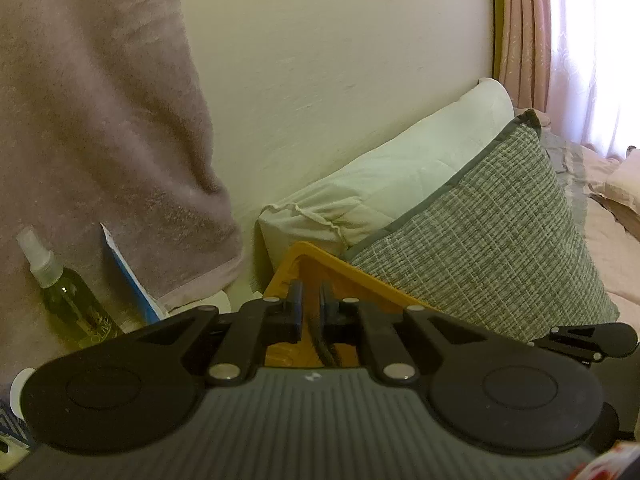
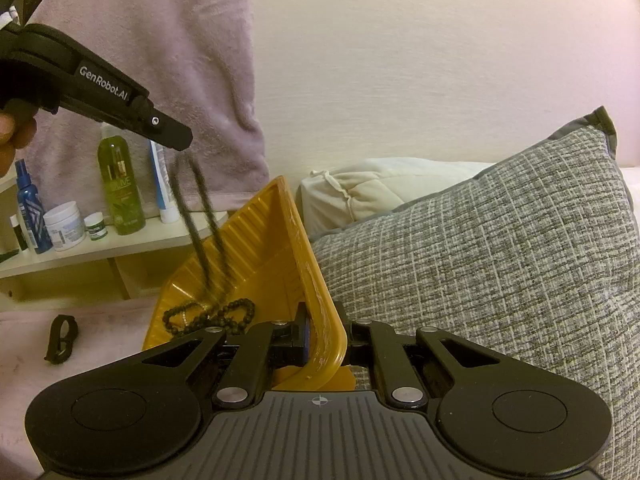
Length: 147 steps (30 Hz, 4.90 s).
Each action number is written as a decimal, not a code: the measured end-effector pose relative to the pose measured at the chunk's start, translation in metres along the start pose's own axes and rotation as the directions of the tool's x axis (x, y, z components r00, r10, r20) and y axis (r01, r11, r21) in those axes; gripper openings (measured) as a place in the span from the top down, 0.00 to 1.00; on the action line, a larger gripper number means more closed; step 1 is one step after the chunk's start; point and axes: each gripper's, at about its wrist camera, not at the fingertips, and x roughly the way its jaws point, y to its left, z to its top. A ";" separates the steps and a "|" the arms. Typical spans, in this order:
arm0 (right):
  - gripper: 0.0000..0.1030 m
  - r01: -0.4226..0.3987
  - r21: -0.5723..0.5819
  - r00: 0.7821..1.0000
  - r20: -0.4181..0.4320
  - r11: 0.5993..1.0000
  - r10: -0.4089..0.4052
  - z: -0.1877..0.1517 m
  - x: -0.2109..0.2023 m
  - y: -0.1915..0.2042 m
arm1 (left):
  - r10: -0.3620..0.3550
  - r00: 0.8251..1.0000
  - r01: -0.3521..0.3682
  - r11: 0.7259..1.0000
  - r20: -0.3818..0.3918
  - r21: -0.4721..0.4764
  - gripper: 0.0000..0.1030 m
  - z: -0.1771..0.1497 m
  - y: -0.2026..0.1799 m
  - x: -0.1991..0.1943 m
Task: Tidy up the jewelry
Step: 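Lower the necklace into the tray and open the left tool, then grasp the black watch on the towel by its strap with the left tool, then carry the black watch over the orange tray with the left tool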
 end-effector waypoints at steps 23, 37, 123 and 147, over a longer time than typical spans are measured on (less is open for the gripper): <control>0.91 0.009 0.007 1.000 -0.004 1.000 -0.009 -0.002 0.000 0.000 | 0.313 0.949 -0.291 0.909 0.026 -0.299 0.75 -0.100 0.083 -0.084; 0.91 0.017 -0.009 1.000 -0.003 1.000 -0.018 -0.002 0.001 0.005 | 0.474 0.875 -0.461 0.757 -0.096 -0.463 0.54 -0.204 0.122 -0.099; 0.91 0.012 -0.022 1.000 -0.002 1.000 -0.012 -0.002 0.001 0.007 | 0.428 0.894 -0.448 0.830 -0.135 -0.332 0.82 -0.214 0.096 -0.060; 0.91 0.011 -0.020 1.000 -0.001 1.000 -0.011 -0.002 0.001 0.008 | 0.196 0.981 -0.191 0.951 -0.001 -0.244 0.82 -0.143 0.039 -0.048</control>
